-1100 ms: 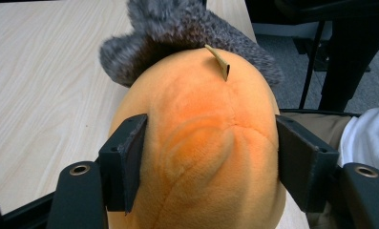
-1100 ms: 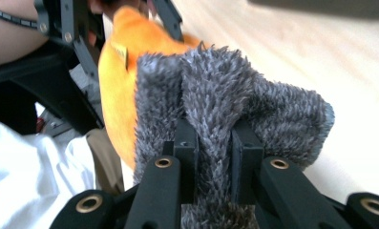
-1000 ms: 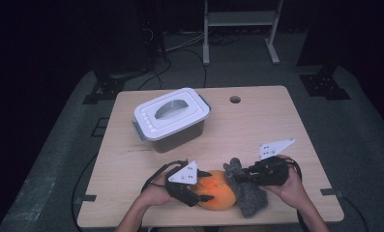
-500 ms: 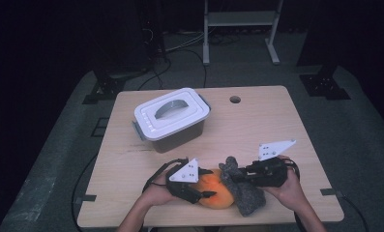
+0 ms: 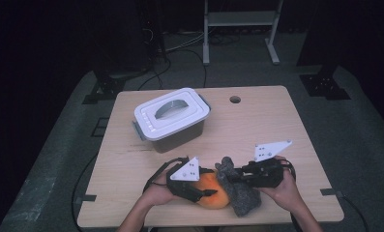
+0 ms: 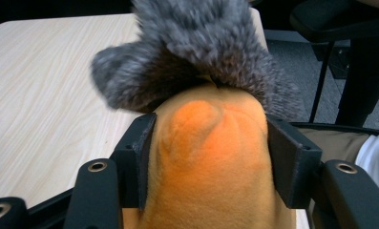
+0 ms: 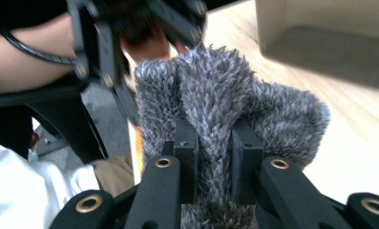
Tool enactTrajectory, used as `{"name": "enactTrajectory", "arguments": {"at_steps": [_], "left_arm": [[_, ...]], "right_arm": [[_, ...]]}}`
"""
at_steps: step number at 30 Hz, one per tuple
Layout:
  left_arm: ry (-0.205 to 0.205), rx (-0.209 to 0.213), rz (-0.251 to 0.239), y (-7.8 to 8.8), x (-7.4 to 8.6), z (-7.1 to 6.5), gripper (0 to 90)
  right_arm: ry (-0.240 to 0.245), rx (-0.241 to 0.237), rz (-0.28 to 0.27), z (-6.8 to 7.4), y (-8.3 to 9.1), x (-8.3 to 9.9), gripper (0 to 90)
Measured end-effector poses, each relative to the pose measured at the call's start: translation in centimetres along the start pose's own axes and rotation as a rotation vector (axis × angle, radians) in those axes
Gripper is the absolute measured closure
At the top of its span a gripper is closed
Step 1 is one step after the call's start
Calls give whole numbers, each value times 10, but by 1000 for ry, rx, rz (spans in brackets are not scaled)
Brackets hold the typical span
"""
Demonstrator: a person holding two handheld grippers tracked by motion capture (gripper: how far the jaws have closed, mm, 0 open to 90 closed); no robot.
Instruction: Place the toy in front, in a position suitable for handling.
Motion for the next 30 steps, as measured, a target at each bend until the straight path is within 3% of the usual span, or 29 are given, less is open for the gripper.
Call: {"name": "enactTrajectory", "arguments": {"at_steps": [5,10,16,20,22,27,30], "left_arm": [[-12,16,38,-4,1,-2,330],[40,31,29,-3,4,2,196],[51,49,15,1,10,5,244],[37,25,2,4,9,4,351],[37,11,4,5,7,4,377],[20,-18,6,-1,-2,2,396],[25,-30,17,-5,-4,2,379]], "right_arm": [[20,-11,45,5,-12,4,756],[4,-24,60,2,-15,10,755],[-17,-35,87,-5,-17,17,755],[-38,-24,108,-12,-13,22,755],[-42,-11,82,-13,-8,19,755],[-9,8,-11,-1,2,0,755],[33,11,11,8,-3,-5,755]]}}
Point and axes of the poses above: each handheld gripper's, and its own axes: y roughly backward along the jaws, x roughly out of its underside, z roughly to its left, the point moved 1 cm from there along -y, roughly forward along the jaws, and after that the axes turned 14 degrees about x, right-handed, at the moved point
